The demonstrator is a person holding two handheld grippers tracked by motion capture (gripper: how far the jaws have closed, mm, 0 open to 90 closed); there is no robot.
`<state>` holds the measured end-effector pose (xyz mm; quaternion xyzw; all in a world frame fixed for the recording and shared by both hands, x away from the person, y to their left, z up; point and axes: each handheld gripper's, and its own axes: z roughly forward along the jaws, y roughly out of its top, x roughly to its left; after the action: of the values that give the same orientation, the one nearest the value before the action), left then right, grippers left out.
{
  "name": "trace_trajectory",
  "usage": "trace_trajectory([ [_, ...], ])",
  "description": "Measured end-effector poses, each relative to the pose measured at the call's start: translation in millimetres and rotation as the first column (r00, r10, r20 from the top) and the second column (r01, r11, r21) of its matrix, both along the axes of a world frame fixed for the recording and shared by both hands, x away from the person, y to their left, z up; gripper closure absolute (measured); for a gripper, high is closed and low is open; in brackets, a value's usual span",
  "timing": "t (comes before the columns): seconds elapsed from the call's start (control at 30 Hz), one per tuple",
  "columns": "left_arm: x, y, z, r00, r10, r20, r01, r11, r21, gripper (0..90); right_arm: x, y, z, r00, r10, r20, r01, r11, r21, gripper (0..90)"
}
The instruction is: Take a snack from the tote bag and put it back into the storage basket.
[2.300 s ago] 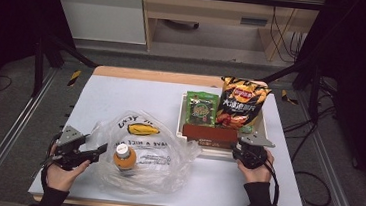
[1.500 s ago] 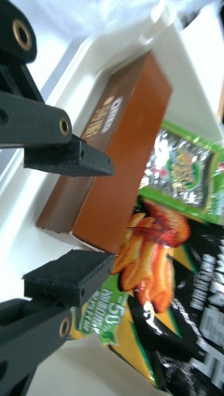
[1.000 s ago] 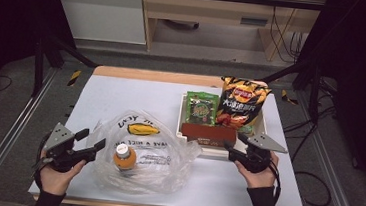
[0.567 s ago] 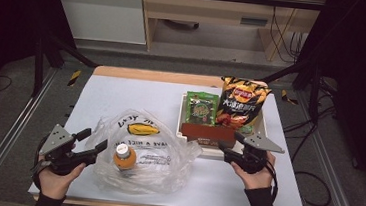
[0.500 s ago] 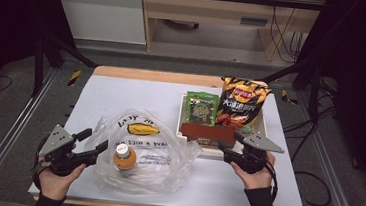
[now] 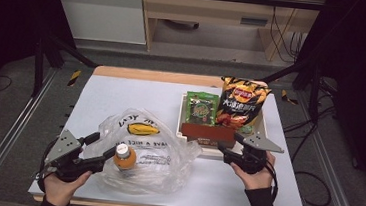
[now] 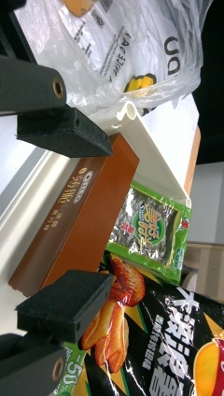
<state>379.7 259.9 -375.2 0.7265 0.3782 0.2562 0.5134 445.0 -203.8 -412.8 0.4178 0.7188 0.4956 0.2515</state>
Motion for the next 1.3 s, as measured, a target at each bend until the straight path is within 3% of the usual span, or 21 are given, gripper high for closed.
trace_trajectory([
  [0.2, -5.2, -0.5, 3.9, 0.9998, -0.007, 0.018, 0.007, 0.9997, -0.022, 27.6, 0.4, -0.3, -0.9, 1.0000, -0.002, -0.003, 0.002, 1.000, -0.002, 32.3],
  [0.47, -9.9, -12.0, 2.3, 0.9995, -0.032, 0.001, 0.032, 0.9995, 0.003, 25.5, 0.1, -0.2, -1.5, 1.0000, 0.003, -0.007, -0.003, 1.000, -0.008, 31.7],
  [1.1, 0.8, -45.3, -28.8, 0.9908, -0.064, -0.119, 0.076, 0.9919, 0.101, 25.3, 0.4, 2.6, -5.0, 0.9996, 0.018, -0.020, -0.019, 0.999, -0.027, 31.1],
  [1.3, 4.8, -46.0, -29.9, 0.9891, -0.054, -0.137, 0.068, 0.9925, 0.102, 28.0, 0.8, 2.5, -5.5, 0.9996, 0.017, -0.021, -0.018, 0.999, -0.027, 30.9],
])
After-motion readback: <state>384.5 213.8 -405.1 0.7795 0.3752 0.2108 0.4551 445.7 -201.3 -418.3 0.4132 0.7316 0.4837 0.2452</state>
